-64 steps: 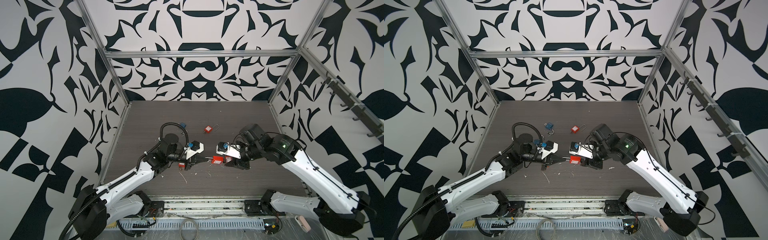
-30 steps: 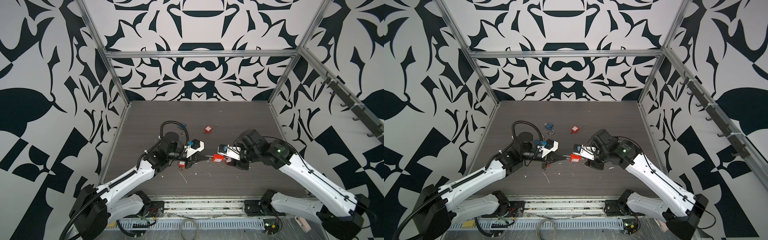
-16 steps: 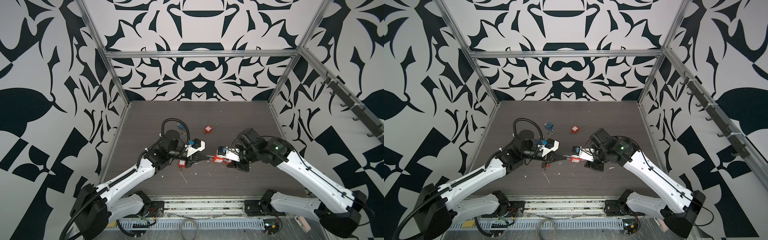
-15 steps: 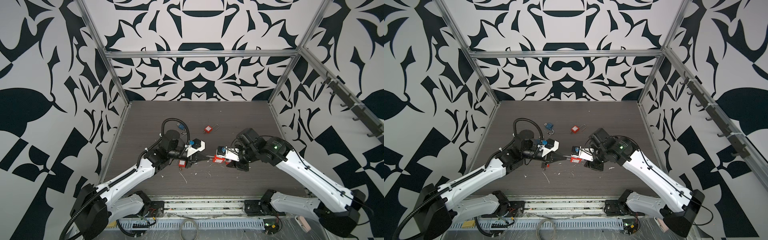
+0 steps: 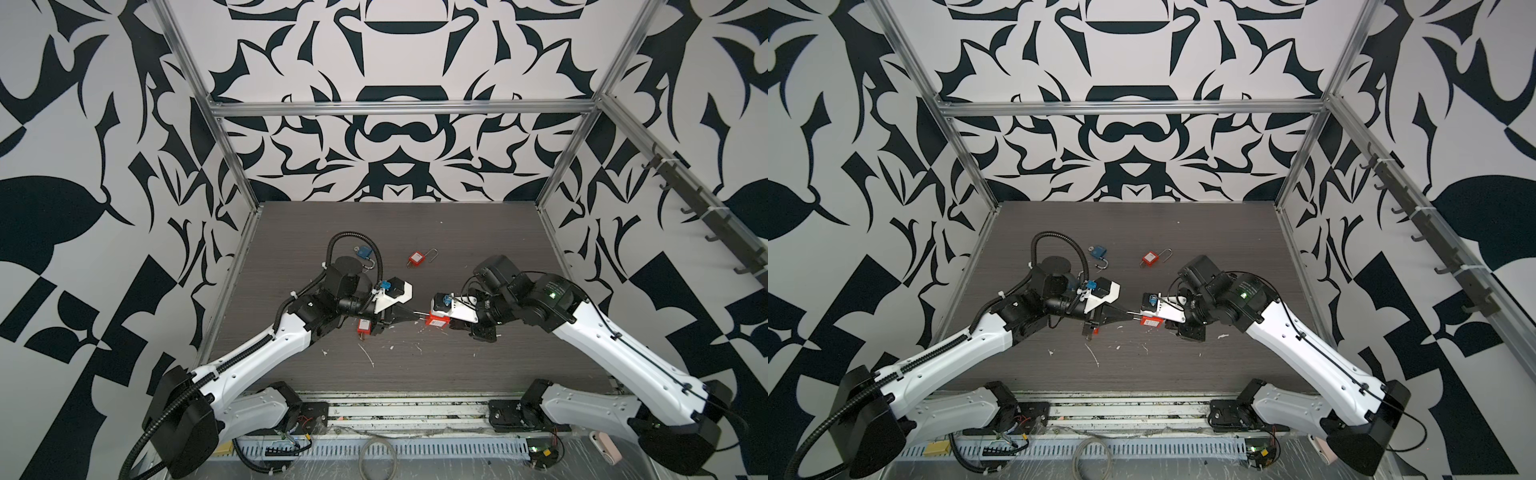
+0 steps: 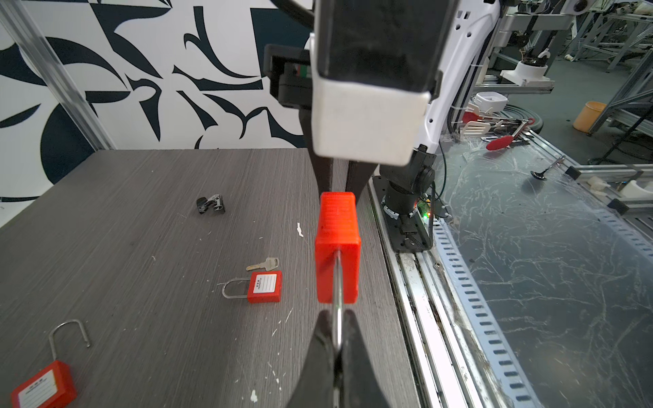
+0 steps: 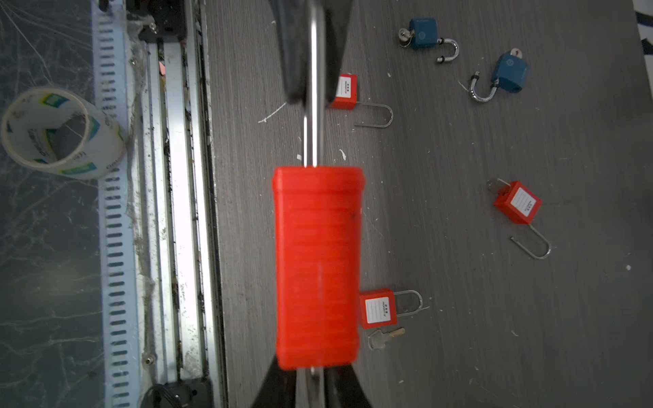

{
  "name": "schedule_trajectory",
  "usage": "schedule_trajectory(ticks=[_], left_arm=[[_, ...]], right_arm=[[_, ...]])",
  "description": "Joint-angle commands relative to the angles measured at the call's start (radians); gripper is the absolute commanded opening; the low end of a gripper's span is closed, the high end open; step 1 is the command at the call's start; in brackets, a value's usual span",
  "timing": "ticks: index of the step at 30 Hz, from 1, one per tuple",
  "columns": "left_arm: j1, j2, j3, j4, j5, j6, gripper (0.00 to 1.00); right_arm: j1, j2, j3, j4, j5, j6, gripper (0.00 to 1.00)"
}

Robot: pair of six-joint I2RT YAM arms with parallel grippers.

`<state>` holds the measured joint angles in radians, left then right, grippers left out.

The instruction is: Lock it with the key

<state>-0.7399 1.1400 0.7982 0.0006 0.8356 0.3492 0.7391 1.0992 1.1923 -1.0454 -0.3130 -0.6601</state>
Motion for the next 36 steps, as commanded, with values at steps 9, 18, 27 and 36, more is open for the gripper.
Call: schedule_trajectory(ticks=[9, 18, 27, 36], left_arm=[[0.07, -0.01, 0.077, -0.13, 0.062, 0.096, 0.0], [0.15, -0.044, 0.097, -0.213, 0.092, 0.152, 0.0], [0.178, -0.08, 0.085, -0.241, 0.097, 0.166, 0.0], [0.178, -0.098, 0.082, -0.27, 0.072, 0.203, 0.0]], right_arm=[[-0.003, -0.004, -0.013, 0.007, -0.028, -0.019, 0.0], [-0.03, -0.025, -0.069, 0.008, -0.052, -0.012, 0.0], [-0.081, -0.029, -0.08, -0.017, -0.088, -0.018, 0.0], [-0.114, -0.019, -0.072, -0.057, -0.12, -0.024, 0.0]])
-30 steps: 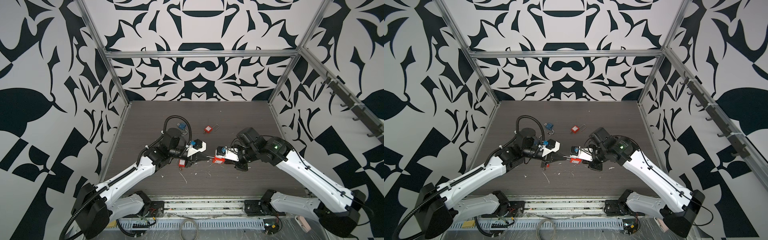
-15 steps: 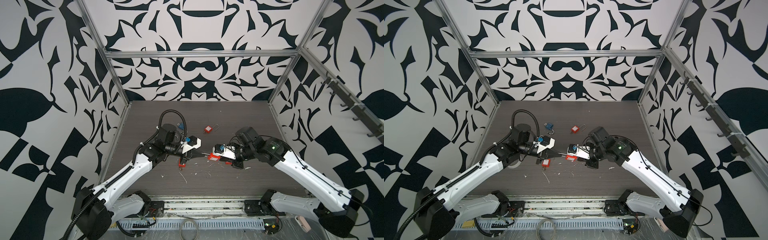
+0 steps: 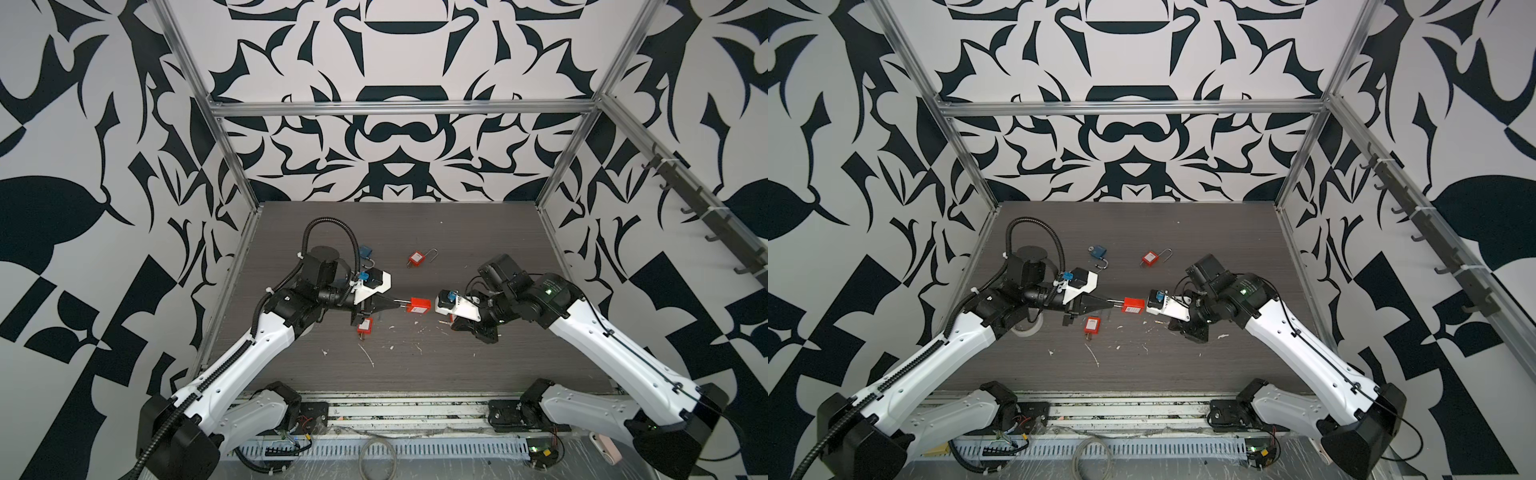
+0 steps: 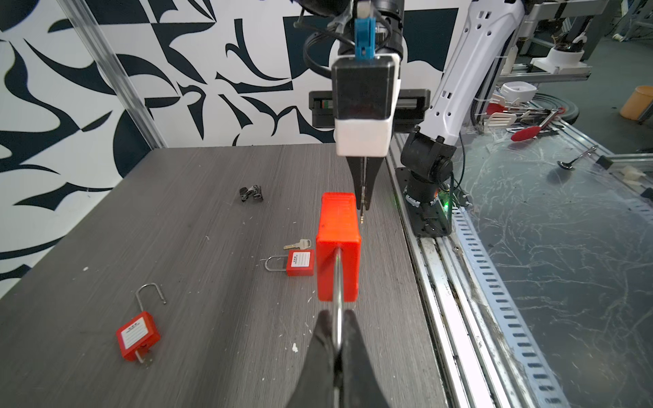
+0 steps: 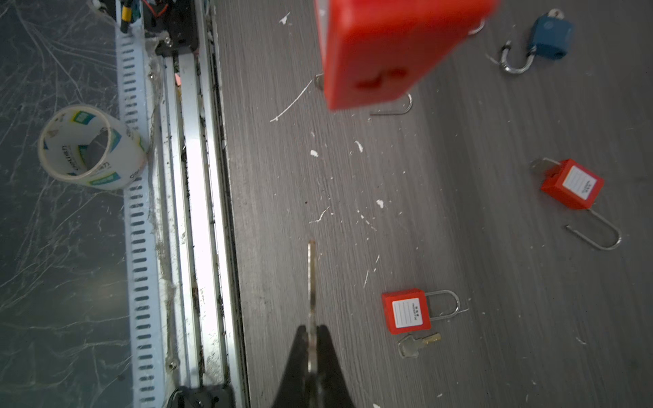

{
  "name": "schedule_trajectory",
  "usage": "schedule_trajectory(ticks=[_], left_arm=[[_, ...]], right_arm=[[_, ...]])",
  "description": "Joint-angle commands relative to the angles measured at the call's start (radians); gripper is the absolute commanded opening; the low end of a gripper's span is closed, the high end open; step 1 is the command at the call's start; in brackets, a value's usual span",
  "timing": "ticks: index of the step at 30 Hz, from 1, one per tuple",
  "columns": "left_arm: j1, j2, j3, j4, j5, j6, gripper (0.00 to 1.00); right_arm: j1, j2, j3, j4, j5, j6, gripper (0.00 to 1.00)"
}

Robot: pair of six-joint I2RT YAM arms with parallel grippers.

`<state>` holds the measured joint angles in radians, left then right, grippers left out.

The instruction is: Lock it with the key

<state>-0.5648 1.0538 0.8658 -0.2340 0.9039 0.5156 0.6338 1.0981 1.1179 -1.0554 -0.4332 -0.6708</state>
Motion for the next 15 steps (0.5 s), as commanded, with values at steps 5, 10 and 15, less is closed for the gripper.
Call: schedule_trajectory(ticks=[5, 10, 15], left_arm=[[0.003, 0.049, 0.085, -0.183, -0.022, 0.108, 0.0], [0.001, 0.164, 0.207, -0.366, -0.123, 0.157, 0.0], [-0.028, 0.299, 0.293, -0.456, -0.177, 0.156, 0.0]], right_arm=[[-0.037, -0.039, -0.031, 0.029, 0.107, 0.061, 0.0], [-0.115, -0.073, -0.083, 0.124, 0.175, 0.211, 0.0], [-0.145, -0.12, -0.127, 0.212, 0.236, 0.375, 0.0]])
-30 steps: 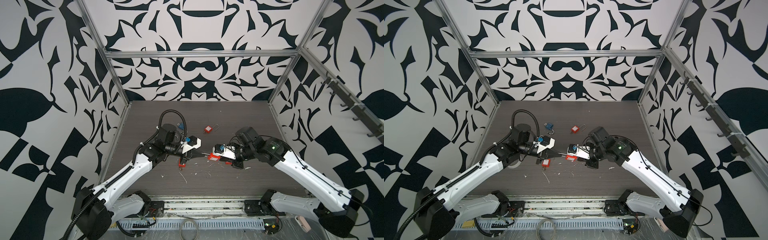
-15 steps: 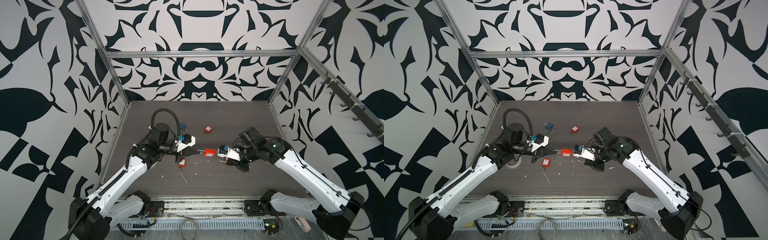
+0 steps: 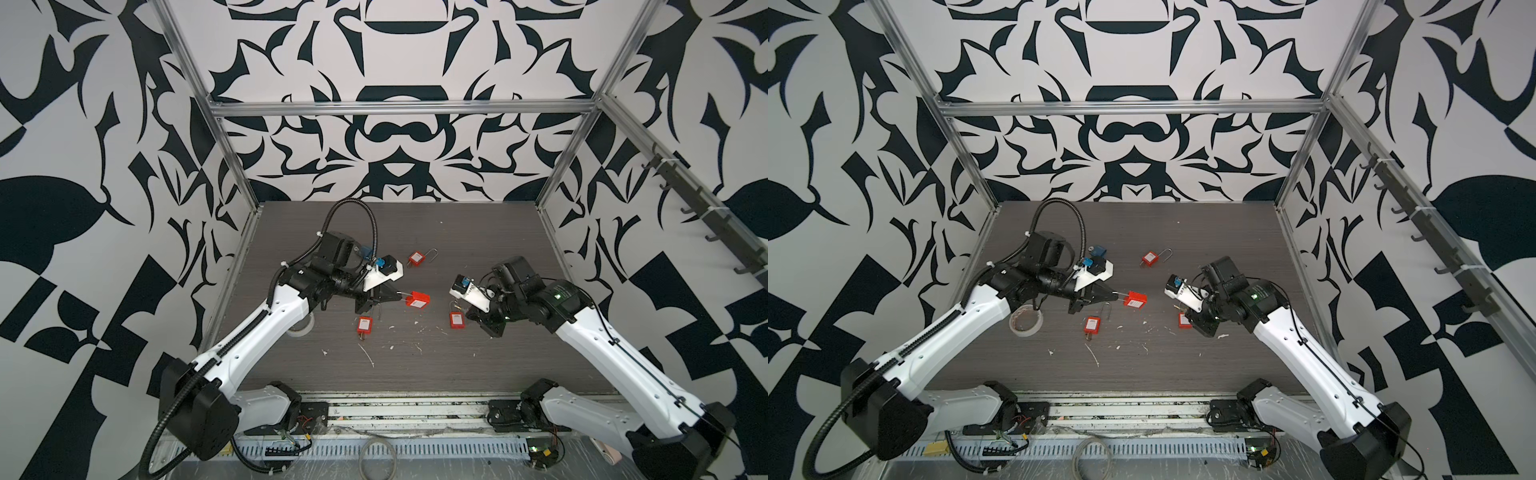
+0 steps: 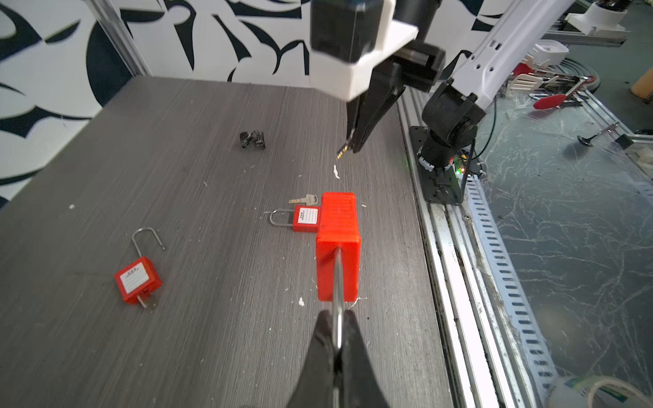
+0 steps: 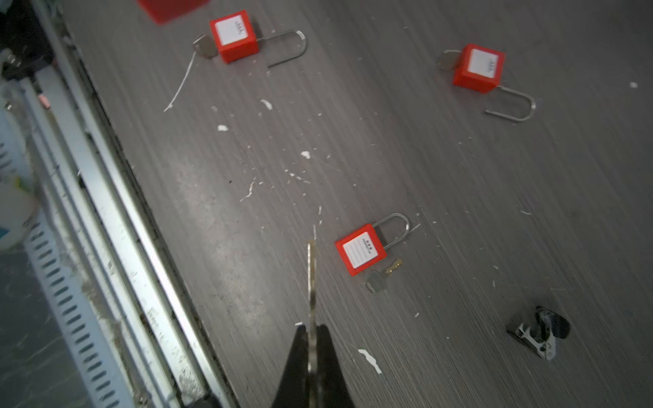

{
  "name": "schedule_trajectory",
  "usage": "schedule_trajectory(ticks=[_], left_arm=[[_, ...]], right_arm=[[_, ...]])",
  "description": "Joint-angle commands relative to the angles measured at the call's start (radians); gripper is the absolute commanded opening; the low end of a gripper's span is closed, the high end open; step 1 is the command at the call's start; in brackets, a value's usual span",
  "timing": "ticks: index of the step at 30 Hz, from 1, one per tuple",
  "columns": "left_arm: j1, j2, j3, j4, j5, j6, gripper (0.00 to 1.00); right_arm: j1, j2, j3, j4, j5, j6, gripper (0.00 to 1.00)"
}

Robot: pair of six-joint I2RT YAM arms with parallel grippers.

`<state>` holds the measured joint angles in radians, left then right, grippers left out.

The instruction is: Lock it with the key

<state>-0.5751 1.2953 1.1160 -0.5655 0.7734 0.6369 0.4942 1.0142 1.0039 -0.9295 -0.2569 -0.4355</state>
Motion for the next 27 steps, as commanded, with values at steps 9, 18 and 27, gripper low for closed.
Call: schedule_trajectory(ticks=[9, 18, 27], left_arm=[[-0.09, 0.35, 0.225, -0.335, -0.162, 0.101, 0.0], [-0.172, 0.591, 0.402, -0.452, -0.263, 0.154, 0.0], [-0.228, 0.757, 0.552, -0.555, -0.331, 0.167, 0.0]], right_arm=[[-0.009, -0.032, -0.04, 0.119, 0.186, 0.304, 0.0], [-0.01, -0.036, -0.077, 0.156, 0.197, 0.347, 0.0], [-0.01, -0.032, -0.074, 0.16, 0.201, 0.36, 0.0]])
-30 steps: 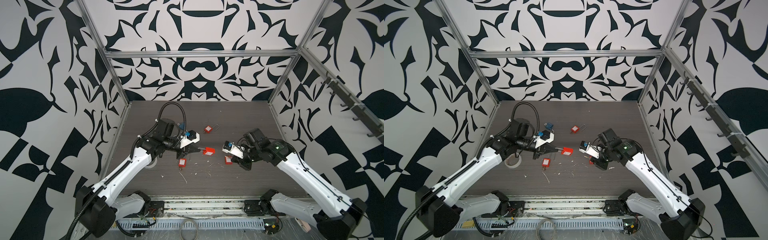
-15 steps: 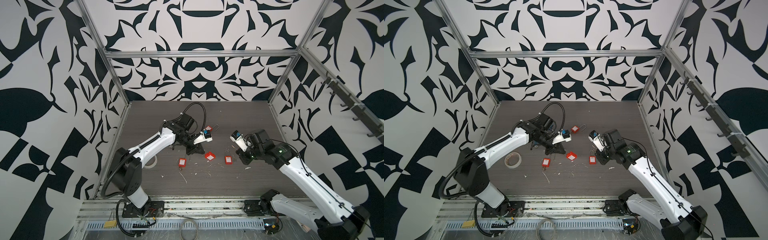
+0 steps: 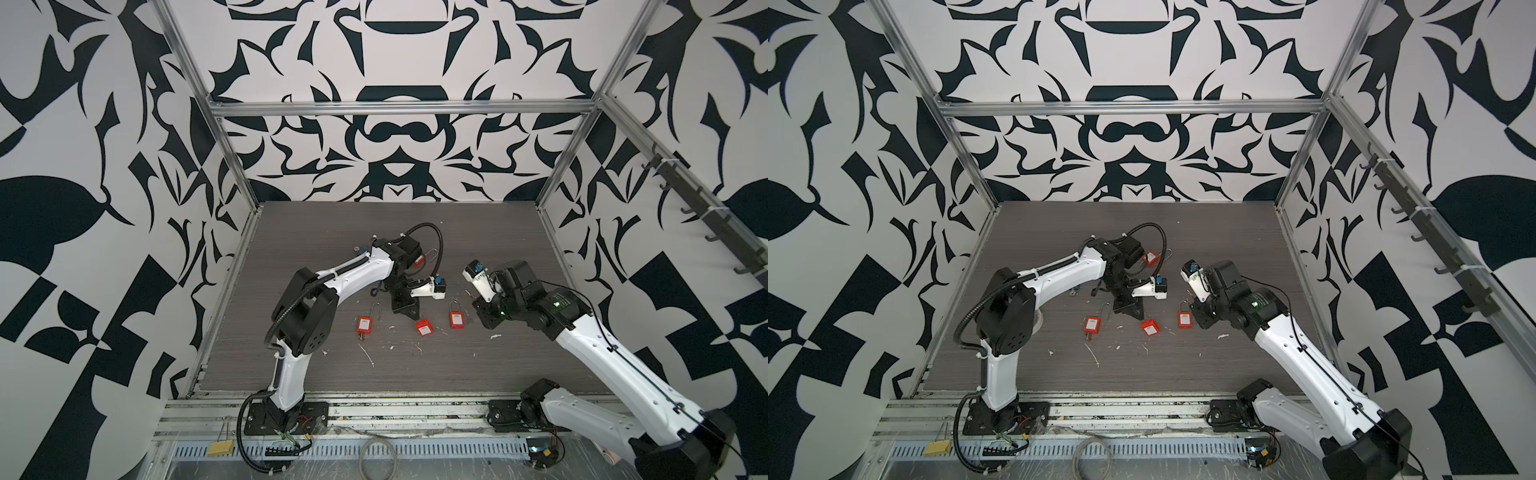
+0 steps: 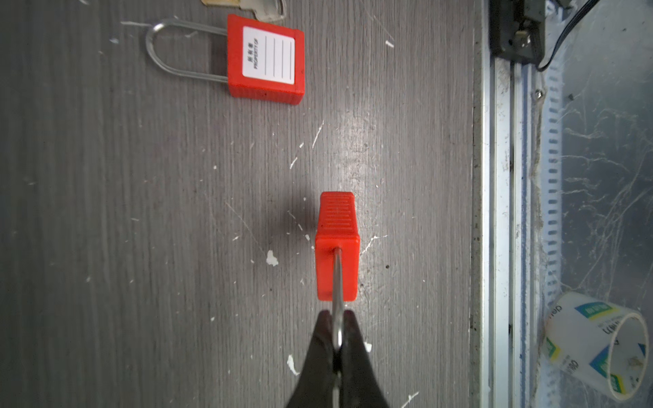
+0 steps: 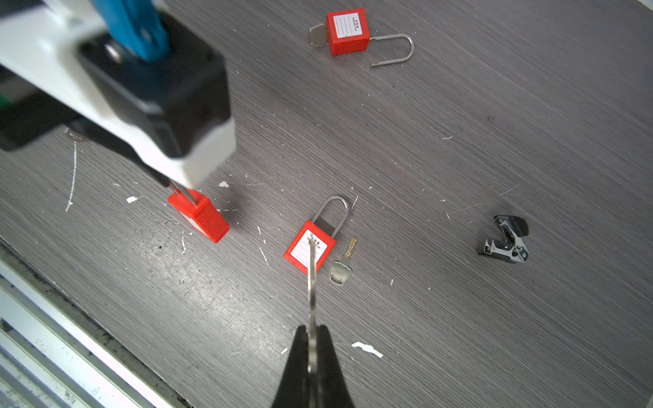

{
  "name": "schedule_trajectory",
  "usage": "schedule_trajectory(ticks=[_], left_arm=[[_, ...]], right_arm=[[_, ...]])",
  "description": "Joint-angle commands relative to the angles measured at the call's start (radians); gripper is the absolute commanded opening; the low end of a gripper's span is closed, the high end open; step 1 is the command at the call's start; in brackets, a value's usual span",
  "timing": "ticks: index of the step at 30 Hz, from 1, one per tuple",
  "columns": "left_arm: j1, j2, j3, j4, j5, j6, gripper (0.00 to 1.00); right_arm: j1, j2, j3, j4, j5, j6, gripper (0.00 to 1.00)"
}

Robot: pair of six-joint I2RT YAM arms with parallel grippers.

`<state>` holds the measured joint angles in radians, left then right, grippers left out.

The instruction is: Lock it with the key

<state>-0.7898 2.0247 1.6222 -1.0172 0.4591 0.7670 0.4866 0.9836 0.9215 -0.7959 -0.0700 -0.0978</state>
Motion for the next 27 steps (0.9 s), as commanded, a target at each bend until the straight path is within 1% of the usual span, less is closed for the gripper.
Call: schedule_trajectory(ticks=[1, 8, 13, 18, 25, 27], left_arm=[[-0.017, 0.039, 0.059, -0.111, -0.024, 0.037, 0.0], [-0.033, 0.101, 0.13, -0.128, -0.063, 0.034, 0.01], [-0.037, 0.142, 0.186, -0.119, -0.105, 0.025, 0.08], [-0.04, 0.183, 0.244, -0.117, -0.133, 0.031, 0.17], [-0.046, 0.218, 0.276, -0.074, -0.173, 0.032, 0.23], [-0.046, 0.222, 0.278, -0.055, -0.171, 0.03, 0.26]], right_arm=[[-0.002, -0.003, 0.008, 0.031, 0.014, 0.025, 0.0], [-0.002, 0.009, 0.005, 0.06, -0.04, 0.1, 0.0], [-0.003, 0.032, 0.0, 0.06, -0.061, 0.171, 0.0], [-0.003, 0.009, -0.01, 0.073, -0.051, 0.267, 0.0], [-0.003, -0.051, -0.026, 0.072, -0.056, 0.36, 0.0], [-0.002, -0.054, -0.027, 0.058, -0.055, 0.391, 0.0]])
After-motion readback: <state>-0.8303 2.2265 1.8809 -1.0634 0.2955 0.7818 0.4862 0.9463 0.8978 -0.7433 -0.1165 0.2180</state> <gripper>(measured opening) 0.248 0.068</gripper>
